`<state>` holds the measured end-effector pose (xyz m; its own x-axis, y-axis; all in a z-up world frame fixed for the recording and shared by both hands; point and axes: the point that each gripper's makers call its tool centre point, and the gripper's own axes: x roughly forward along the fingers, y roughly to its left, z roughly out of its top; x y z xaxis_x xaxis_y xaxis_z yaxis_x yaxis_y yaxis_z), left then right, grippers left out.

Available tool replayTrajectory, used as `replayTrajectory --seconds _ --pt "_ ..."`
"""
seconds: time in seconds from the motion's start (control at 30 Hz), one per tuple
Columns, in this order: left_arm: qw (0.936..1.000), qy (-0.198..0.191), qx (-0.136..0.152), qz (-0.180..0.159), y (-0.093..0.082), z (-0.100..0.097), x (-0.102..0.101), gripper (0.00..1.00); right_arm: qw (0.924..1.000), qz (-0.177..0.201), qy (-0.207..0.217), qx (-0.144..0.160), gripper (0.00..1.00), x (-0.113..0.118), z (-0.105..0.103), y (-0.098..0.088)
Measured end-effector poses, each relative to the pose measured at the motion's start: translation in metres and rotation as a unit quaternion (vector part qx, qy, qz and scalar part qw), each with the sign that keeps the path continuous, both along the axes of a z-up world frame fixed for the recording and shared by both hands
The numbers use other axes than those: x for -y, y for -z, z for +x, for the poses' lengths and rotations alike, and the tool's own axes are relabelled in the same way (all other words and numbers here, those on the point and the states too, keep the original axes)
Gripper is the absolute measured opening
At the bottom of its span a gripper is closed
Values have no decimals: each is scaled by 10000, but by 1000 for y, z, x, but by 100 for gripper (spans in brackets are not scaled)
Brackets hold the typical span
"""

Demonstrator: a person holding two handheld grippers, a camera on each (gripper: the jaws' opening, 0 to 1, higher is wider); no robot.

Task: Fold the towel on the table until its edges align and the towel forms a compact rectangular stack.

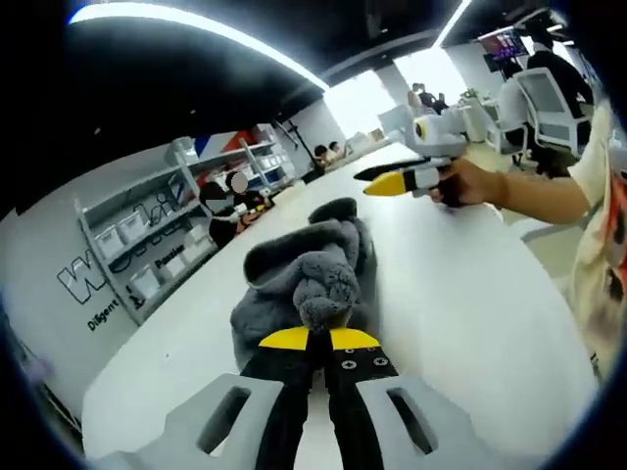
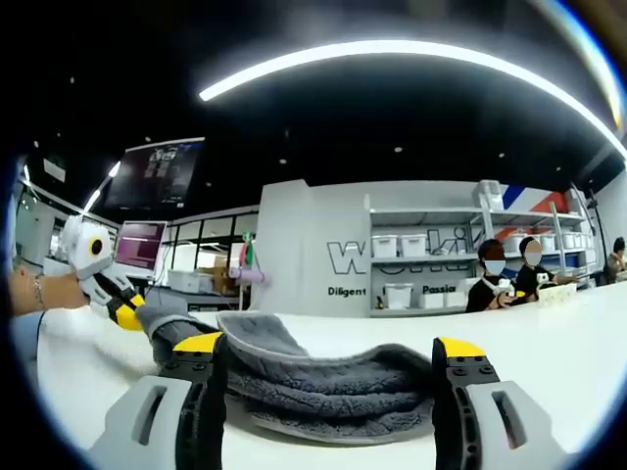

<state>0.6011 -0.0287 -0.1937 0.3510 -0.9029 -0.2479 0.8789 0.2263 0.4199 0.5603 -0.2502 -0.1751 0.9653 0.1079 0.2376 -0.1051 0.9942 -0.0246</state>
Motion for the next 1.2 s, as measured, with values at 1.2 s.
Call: replayTrajectory --seconds 1.2 --pt "9946 -876 -237 -498 -136 24 -1 3 9997 -152 -16 -209 99 -3 4 8"
